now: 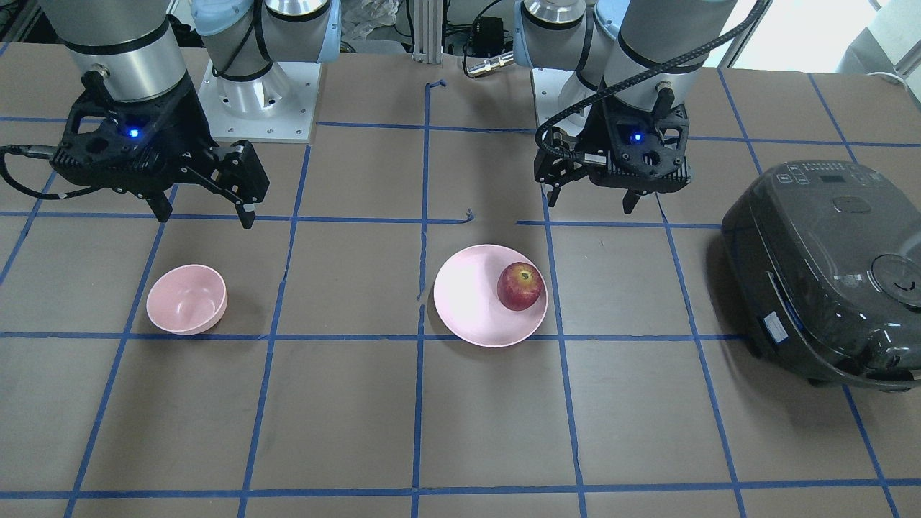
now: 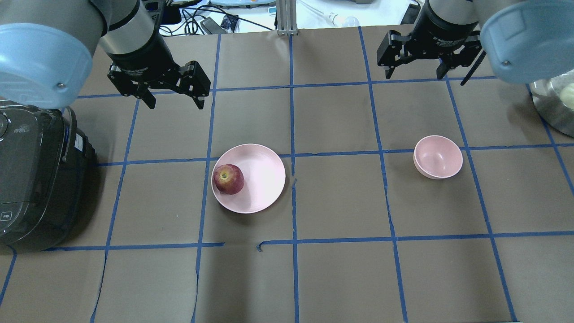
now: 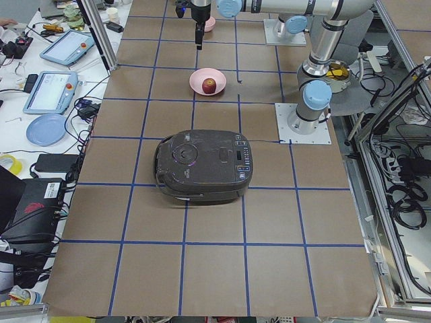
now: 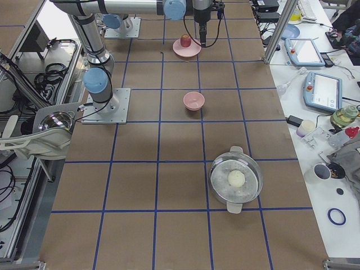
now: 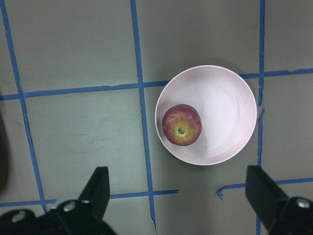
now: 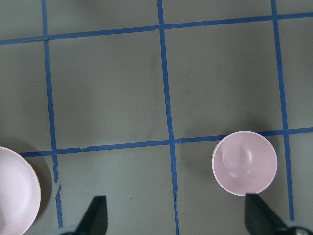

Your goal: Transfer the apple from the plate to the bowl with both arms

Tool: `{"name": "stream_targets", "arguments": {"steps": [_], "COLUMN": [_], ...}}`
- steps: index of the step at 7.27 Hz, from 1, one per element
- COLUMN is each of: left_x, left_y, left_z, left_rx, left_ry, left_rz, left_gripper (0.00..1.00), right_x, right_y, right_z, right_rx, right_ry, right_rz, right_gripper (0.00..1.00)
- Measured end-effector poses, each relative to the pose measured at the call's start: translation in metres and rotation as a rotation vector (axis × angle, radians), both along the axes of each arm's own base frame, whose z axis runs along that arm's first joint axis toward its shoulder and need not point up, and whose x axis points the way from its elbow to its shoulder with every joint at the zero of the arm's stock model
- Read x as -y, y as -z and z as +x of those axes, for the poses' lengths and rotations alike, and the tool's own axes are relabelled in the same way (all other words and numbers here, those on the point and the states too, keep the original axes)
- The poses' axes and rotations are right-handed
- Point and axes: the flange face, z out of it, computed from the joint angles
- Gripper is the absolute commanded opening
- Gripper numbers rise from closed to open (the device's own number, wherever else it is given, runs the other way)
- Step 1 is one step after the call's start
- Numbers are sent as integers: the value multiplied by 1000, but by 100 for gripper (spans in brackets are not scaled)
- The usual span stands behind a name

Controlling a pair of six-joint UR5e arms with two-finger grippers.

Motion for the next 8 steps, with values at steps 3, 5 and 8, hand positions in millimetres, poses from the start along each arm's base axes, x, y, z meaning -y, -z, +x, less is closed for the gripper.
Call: {"name": "stream_targets", "arguments": {"steps": [3,5,8], "left_x": [0,-2,-3], "left_y": [0,-2,-4], "left_z": [0,0,-1], "left_rx": [0,-2,-4], "left_ry": [0,-1,-1], "left_rz": [-1,-4,-7], "left_gripper": [100,100,100], "right_x": [-1,2,20], "right_y": [-4,-9,-25], "right_z": [1,0,-1], "right_rx": [3,4,13], "right_ry": [8,12,16], "right_rz": [-16,-23,-2], "right_gripper": [100,100,100]}}
